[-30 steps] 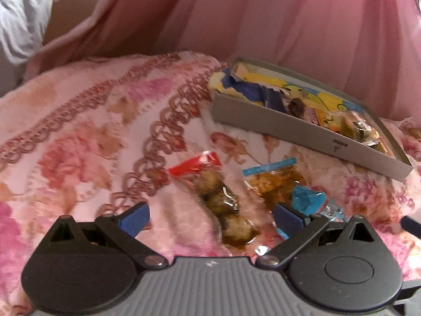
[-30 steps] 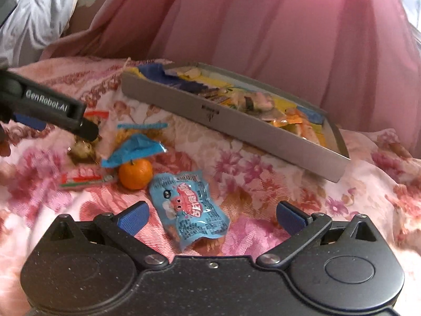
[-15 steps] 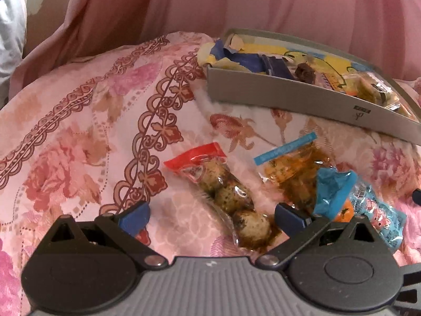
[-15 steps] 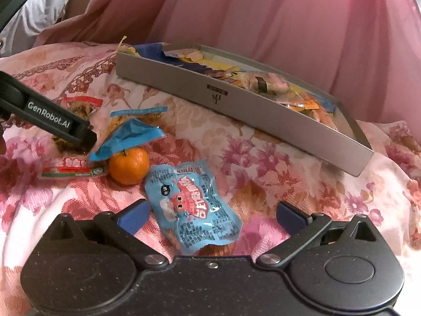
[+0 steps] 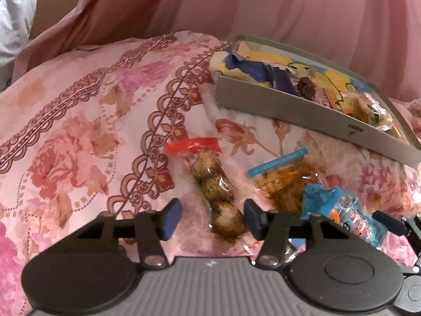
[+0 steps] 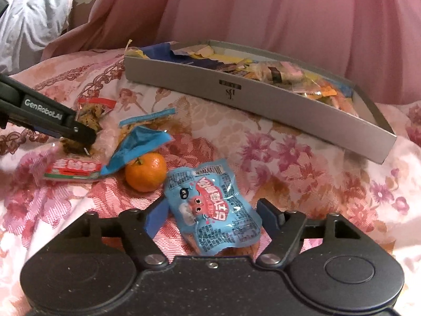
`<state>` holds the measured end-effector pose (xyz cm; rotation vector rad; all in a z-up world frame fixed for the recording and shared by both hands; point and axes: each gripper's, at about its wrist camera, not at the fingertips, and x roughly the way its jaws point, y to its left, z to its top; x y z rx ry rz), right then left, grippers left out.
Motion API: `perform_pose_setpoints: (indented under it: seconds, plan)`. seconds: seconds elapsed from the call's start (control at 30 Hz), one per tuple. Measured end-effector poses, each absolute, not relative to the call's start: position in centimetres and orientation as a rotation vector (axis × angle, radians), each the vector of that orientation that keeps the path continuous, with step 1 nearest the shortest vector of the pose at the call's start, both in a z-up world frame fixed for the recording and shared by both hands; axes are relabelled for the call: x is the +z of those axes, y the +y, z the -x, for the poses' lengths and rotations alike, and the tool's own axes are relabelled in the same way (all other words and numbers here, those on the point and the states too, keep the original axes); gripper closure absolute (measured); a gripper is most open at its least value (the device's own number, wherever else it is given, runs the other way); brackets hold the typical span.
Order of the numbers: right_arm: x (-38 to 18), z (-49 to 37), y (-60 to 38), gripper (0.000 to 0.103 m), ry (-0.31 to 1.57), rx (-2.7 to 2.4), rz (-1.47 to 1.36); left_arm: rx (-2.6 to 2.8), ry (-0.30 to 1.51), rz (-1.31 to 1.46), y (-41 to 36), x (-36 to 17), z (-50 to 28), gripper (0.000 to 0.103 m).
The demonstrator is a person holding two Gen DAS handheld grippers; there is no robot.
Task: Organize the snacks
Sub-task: 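Grasp the red-topped quail egg bag with the left tool while the right tool grasps the blue candy pouch, then carry the quail egg bag and blue candy pouch up toward the grey tray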
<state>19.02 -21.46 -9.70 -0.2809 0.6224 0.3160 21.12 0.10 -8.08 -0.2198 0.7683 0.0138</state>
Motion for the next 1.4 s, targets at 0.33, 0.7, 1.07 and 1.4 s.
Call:
perform_pose_setpoints:
  seconds: [0.33,0.7,1.07,1.4]
  plan:
    - [-8.8,-18.4,-20.7,0.035,0.683,0.326,0.319,0.037,0.768,0.288,1.6,-8.1,-21.3,0.039]
    - [-9.2,-18.9,-20.9,0.037,0.659,0.323,0.266,-0.007,0.742,0.22,0.4,-8.1,-21.9,0.059]
    - [-9.2,-18.8,-20.7,0.038,0.676,0.327,0.279,-0.016,0.761,0.289,1.0,-8.0,-21.9,0.064]
    - [-9.5,-18.9,-21.2,0.031,0.663,0.311,0.238,-0.012,0.763,0.328,1.6,-8.5,-22.8,0.056]
